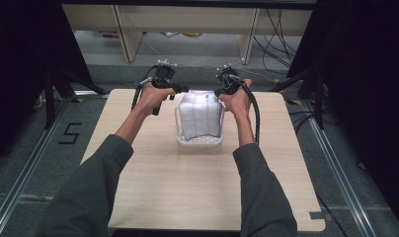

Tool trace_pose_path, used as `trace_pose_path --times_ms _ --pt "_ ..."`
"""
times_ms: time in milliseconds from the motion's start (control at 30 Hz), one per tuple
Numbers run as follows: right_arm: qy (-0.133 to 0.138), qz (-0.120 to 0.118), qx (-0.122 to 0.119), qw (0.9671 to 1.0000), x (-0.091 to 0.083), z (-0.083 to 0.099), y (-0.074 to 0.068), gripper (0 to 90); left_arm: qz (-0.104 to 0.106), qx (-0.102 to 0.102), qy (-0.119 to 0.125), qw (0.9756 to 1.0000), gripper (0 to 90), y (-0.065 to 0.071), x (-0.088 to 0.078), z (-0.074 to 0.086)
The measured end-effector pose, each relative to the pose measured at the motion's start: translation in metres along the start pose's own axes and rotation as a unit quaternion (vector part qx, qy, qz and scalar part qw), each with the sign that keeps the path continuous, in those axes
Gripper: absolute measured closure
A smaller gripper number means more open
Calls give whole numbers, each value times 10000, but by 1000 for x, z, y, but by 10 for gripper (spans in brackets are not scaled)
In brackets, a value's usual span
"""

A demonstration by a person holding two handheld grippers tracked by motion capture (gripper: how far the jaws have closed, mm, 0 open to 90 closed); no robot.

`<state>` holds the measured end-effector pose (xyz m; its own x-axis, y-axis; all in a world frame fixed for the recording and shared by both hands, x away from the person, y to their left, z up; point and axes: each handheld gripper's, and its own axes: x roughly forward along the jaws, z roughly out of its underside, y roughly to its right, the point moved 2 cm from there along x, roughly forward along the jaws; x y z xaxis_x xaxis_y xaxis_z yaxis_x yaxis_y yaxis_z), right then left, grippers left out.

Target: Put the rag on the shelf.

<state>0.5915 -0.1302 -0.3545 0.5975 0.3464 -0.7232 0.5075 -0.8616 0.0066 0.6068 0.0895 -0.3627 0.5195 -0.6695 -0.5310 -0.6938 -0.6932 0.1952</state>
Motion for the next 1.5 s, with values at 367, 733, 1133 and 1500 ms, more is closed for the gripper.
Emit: trace_pose_path --times_ms 367,733,1133,1500 --pt "107 68 251 9996 -10 1 6 639 -36 -66 -189 9998 643 -1 -8 4" --pt "246 -12 193 9995 -34 5 9 575 -140 -189 -201 9995 496 -1 -25 7" --pt "367 -240 236 9988 -43 9 1 515 -289 -265 -170 9991 432 -2 -39 12" --pt "418 -322 355 9980 -52 14 -4 462 -179 -310 -93 9993 395 5 -54 19"
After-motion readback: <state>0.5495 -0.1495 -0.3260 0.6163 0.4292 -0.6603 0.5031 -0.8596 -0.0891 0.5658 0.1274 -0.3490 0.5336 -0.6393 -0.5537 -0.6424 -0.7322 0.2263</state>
